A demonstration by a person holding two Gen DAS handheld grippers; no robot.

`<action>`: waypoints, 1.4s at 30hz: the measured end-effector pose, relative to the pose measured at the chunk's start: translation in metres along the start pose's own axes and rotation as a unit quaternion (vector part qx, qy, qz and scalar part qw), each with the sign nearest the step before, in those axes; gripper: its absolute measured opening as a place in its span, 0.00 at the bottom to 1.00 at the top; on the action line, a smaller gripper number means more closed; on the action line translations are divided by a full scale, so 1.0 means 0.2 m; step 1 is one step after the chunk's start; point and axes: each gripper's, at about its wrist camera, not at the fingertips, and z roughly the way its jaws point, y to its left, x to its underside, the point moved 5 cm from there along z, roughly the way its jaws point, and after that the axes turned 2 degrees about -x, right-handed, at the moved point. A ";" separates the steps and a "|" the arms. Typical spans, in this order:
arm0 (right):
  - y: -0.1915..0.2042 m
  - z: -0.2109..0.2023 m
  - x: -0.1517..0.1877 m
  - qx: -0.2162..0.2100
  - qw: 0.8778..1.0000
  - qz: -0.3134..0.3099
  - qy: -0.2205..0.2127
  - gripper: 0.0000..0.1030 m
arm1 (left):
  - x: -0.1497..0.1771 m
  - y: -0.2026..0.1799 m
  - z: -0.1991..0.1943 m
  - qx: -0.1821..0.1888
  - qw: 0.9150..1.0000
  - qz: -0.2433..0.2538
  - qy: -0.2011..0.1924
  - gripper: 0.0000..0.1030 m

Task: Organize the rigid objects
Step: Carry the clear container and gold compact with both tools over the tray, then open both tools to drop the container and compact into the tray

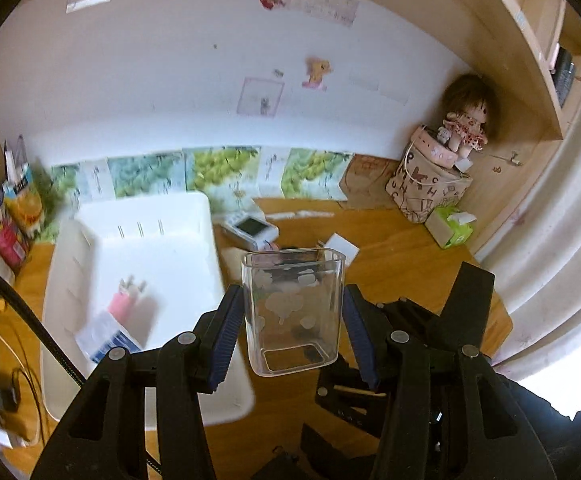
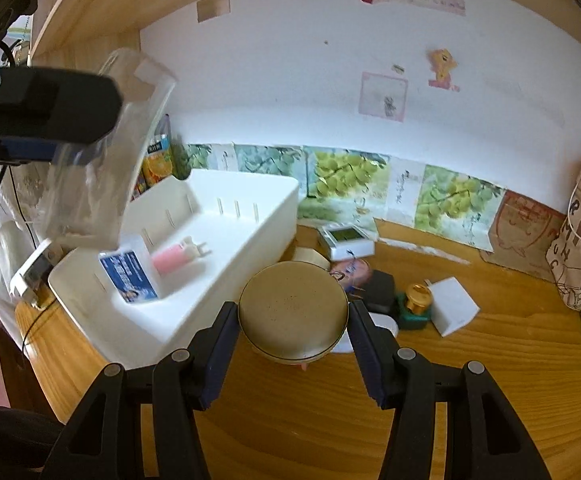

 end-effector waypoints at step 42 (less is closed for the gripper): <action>0.55 0.17 -0.05 -0.054 0.997 -0.046 -0.005 0.55 | 0.22 0.71 0.00 -0.162 0.980 -0.106 -0.041 0.53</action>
